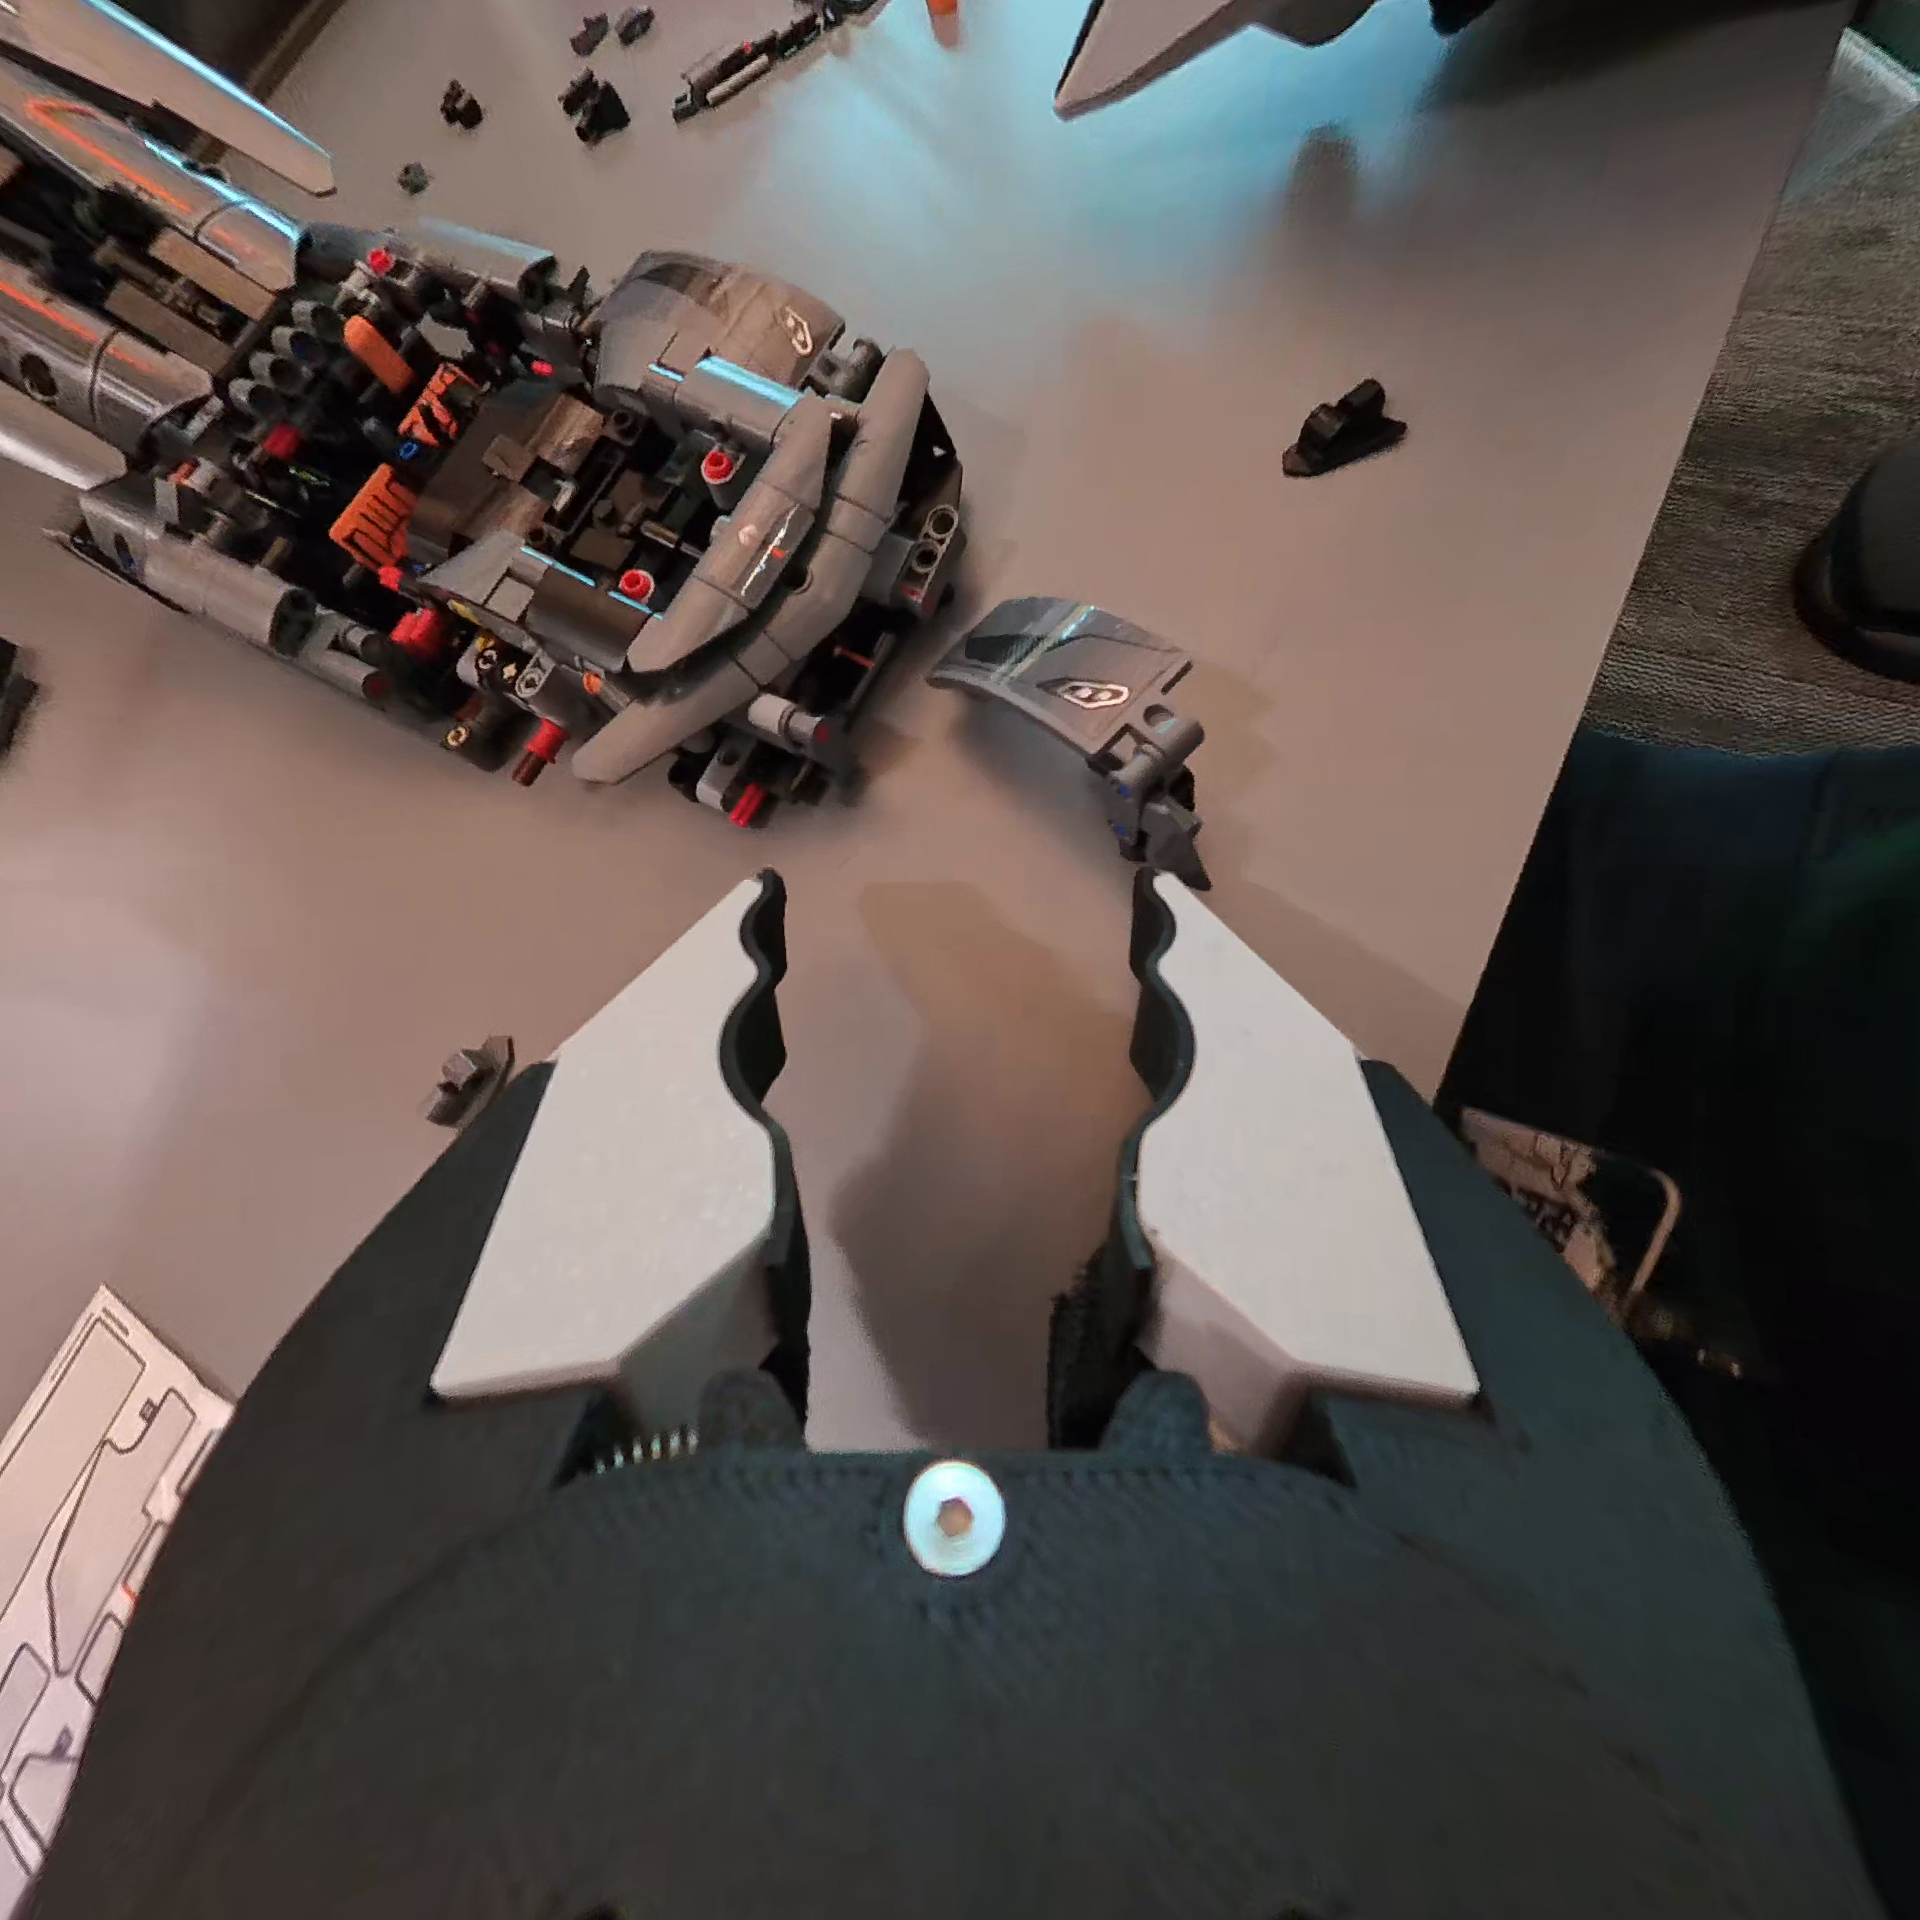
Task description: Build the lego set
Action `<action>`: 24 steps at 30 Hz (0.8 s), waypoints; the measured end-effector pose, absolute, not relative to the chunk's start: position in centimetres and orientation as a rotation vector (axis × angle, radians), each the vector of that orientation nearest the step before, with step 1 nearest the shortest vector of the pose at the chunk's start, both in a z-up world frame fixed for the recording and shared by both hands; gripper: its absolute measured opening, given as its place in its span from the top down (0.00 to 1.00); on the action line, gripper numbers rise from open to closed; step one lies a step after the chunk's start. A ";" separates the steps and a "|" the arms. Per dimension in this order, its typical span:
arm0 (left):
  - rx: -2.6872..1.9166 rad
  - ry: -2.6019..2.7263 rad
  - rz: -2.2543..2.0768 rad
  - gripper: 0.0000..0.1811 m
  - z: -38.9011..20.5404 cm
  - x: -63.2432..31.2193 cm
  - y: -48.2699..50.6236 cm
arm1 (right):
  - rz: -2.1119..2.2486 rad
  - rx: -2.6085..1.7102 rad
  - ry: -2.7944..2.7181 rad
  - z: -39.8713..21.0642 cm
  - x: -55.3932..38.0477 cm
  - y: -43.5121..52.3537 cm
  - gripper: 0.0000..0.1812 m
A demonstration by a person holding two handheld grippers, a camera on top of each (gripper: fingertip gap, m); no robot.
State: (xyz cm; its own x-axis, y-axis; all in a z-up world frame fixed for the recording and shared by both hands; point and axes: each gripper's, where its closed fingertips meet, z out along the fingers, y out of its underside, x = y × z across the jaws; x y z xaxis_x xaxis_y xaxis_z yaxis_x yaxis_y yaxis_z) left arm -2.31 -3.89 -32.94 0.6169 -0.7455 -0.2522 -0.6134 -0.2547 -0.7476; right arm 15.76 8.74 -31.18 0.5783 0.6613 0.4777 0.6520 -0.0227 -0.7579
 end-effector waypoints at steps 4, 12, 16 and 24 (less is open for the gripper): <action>-1.937 1.053 -0.217 0.63 -32.4 -2.3 -3.9 | -0.066 -1.729 -1.100 -31.7 16.1 9.2 0.75; -1.853 0.940 -0.269 0.64 -30.2 -4.1 -3.8 | 0.025 -1.724 -0.985 -29.9 16.0 9.1 0.75; -1.825 0.785 -0.312 0.64 -28.6 -6.0 -3.1 | 0.247 -1.749 -1.053 -29.2 12.0 7.3 0.77; -1.984 0.665 -0.582 0.49 -28.0 -5.0 1.3 | 0.898 -1.892 -1.116 -28.7 5.1 5.2 0.56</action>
State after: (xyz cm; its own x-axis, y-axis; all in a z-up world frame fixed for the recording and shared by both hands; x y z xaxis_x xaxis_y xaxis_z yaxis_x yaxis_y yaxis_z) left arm -4.98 1.31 -28.03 0.7408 -0.6588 0.1310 -0.2163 -0.4186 -0.8820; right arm 5.12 5.20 -28.73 0.3734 0.9076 -0.1920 0.3818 -0.3390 -0.8598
